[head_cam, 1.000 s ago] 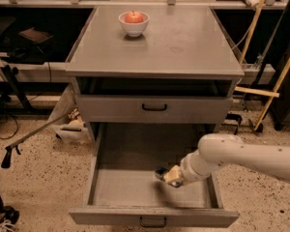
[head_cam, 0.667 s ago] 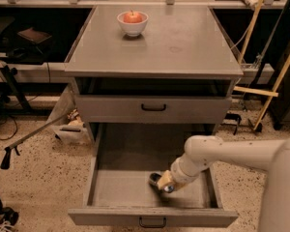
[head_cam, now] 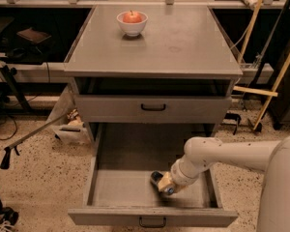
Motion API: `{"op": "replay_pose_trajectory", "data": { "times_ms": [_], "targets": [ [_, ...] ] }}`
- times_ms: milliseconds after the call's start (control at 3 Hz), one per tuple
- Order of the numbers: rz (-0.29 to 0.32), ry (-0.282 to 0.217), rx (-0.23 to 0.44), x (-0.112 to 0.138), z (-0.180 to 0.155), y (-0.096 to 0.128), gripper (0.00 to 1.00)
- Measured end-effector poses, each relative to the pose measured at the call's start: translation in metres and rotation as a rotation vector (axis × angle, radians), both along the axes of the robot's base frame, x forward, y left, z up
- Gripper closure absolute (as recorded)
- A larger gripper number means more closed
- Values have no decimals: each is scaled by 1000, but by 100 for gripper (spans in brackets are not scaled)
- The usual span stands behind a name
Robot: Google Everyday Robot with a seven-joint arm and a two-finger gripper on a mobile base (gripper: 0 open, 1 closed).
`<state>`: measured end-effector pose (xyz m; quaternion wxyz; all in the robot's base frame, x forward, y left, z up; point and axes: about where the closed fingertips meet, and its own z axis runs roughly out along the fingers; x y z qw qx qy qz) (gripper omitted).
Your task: Place redbull can into middle drawer
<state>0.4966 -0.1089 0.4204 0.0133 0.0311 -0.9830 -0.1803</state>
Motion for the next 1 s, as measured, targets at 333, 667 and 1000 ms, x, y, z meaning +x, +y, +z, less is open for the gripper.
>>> {"op": "replay_pose_trajectory", "data": {
  "times_ms": [333, 667, 1000],
  "targets": [
    [0, 0, 0, 0, 0, 0, 35],
    [0, 0, 0, 0, 0, 0, 12],
    [0, 0, 0, 0, 0, 0, 0]
  ]
}}
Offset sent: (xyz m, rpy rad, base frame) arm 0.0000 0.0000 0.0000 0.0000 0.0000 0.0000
